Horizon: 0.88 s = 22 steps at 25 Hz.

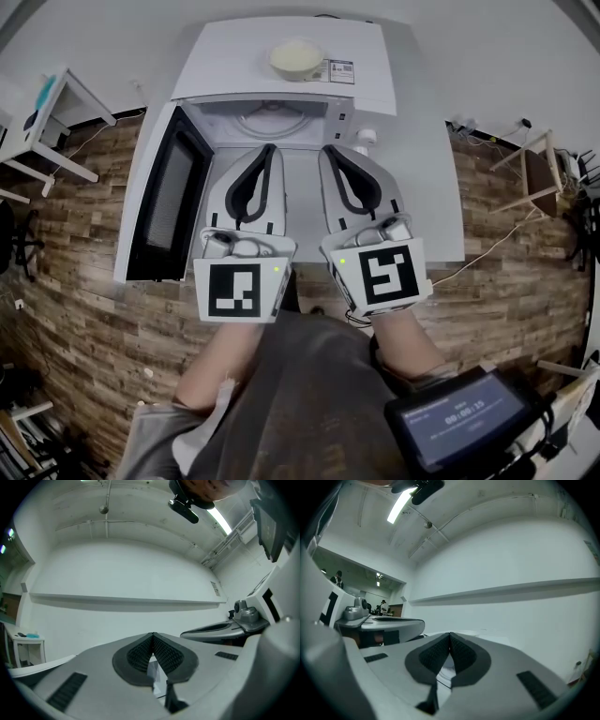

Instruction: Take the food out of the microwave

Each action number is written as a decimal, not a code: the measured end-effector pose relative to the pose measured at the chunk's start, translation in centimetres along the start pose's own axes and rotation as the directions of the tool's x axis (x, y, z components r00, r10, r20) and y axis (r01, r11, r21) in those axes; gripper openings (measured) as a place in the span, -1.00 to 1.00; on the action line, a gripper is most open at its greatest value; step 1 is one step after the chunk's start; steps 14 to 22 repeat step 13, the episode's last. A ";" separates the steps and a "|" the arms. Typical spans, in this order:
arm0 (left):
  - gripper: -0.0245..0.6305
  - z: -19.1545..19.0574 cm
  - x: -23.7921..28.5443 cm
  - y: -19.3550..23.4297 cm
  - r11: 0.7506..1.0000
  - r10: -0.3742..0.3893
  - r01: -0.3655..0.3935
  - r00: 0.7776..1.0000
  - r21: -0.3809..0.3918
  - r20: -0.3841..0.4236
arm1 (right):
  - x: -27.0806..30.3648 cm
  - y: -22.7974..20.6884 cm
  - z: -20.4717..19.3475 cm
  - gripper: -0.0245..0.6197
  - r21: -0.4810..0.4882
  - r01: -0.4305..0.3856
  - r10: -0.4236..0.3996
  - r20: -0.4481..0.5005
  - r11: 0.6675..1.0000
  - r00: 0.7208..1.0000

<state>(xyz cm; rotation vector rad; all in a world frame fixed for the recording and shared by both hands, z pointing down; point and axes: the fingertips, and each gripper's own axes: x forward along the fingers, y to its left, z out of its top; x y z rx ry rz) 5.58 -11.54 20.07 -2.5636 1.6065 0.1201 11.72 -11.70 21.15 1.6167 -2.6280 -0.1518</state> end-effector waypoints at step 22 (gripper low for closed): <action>-0.90 -0.4 0.1 1.0 1.000 0.013 -0.013 1.000 -0.004 -0.005 | 0.9 0.8 -0.2 -0.90 0.006 -0.016 0.016 0.001 1.000 1.000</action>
